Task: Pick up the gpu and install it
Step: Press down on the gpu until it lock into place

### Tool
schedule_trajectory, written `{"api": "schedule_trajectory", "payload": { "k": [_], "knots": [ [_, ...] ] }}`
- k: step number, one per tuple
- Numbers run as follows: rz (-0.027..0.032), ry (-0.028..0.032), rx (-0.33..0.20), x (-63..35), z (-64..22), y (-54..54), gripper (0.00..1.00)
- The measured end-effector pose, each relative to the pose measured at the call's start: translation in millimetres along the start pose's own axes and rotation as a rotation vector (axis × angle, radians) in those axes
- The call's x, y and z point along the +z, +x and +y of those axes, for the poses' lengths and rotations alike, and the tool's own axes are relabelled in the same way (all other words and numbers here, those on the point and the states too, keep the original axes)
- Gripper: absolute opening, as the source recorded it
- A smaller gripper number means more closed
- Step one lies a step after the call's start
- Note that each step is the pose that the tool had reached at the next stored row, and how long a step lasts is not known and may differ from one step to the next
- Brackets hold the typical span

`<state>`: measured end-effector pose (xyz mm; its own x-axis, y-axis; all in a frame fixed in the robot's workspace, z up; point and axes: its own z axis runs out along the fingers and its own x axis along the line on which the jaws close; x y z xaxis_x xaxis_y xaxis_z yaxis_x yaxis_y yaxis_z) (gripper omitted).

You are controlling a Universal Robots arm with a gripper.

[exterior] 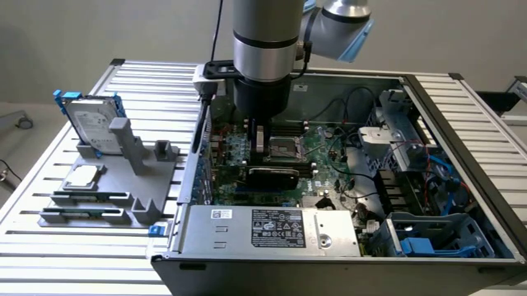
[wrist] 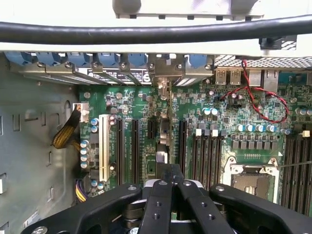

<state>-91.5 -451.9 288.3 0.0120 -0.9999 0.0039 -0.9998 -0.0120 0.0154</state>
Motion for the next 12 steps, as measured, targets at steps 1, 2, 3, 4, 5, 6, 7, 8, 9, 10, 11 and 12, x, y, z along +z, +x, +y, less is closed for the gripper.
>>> {"api": "schedule_trajectory", "payload": {
  "k": [1, 2, 3, 4, 5, 6, 7, 8, 9, 10, 11, 12],
  "knots": [
    [0.0001, 0.0, 0.0, 1.1, 0.1, -0.6, 0.11],
    [0.0001, 0.0001, 0.0, 2.8, 0.0, -1.0, 0.11],
    [0.0003, 0.0001, 0.0, 4.6, 0.1, -1.5, 0.11],
    [0.0005, 0.0002, 0.0, 6.5, 0.3, -2.3, 0.11],
    [0.0011, 0.0001, 0.0, 8.2, 0.7, -3.1, 0.11],
    [0.0016, 0.0001, 0.0, 10.0, 1.0, -3.7, 0.11],
    [0.0018, 0.0001, 0.0, 11.6, 1.2, -4.3, 0.11],
    [0.0022, 0.0002, 0.0, 12.8, 1.4, -4.7, 0.11],
    [0.0028, 0.0001, 0.0, 13.5, 1.6, -4.9, 0.11],
    [0.0032, 0.0001, 0.0, 14.2, 1.7, -5.0, 0.11],
    [0.0037, 0.0001, 0.0, 14.7, 1.8, -5.0, 0.11],
    [0.0041, 0.0, 0.0, 15.3, 2.1, -5.0, 0.11]
  ]
}}
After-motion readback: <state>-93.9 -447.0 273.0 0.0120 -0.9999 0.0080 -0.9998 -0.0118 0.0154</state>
